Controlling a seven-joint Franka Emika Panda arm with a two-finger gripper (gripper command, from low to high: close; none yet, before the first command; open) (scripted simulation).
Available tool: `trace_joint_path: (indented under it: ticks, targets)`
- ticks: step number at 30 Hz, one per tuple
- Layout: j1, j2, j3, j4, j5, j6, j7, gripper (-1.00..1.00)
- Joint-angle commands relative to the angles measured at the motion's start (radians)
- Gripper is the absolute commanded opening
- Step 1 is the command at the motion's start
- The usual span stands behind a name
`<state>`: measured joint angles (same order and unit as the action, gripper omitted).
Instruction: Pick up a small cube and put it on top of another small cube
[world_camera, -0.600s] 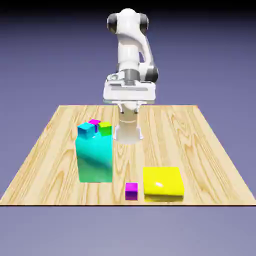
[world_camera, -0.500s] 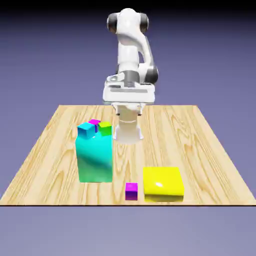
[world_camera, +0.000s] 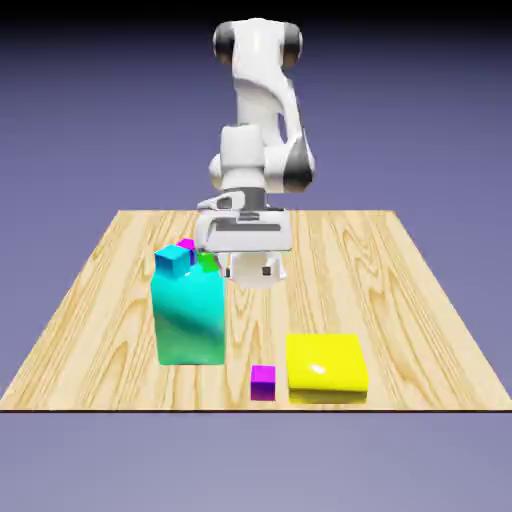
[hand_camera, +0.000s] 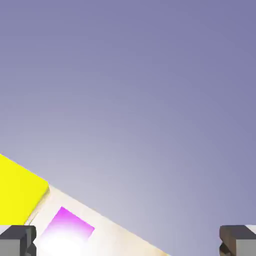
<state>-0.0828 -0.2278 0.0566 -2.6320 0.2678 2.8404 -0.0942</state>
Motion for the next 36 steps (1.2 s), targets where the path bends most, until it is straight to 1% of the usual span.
trace_joint_path:
  ticks: [1, 31, 32, 36]
  targets:
    - [-0.005, 0.018, 0.003, 0.009, 0.014, -0.010, -0.044, 0.00]
    - [-0.152, 0.550, 0.091, 0.286, 0.430, -0.316, -1.342, 0.00]
    - [-0.152, 0.550, 0.091, 0.286, 0.430, -0.316, -1.342, 0.00]
    - [-0.149, 0.695, 0.136, 0.323, 0.501, -0.203, -1.406, 0.00]
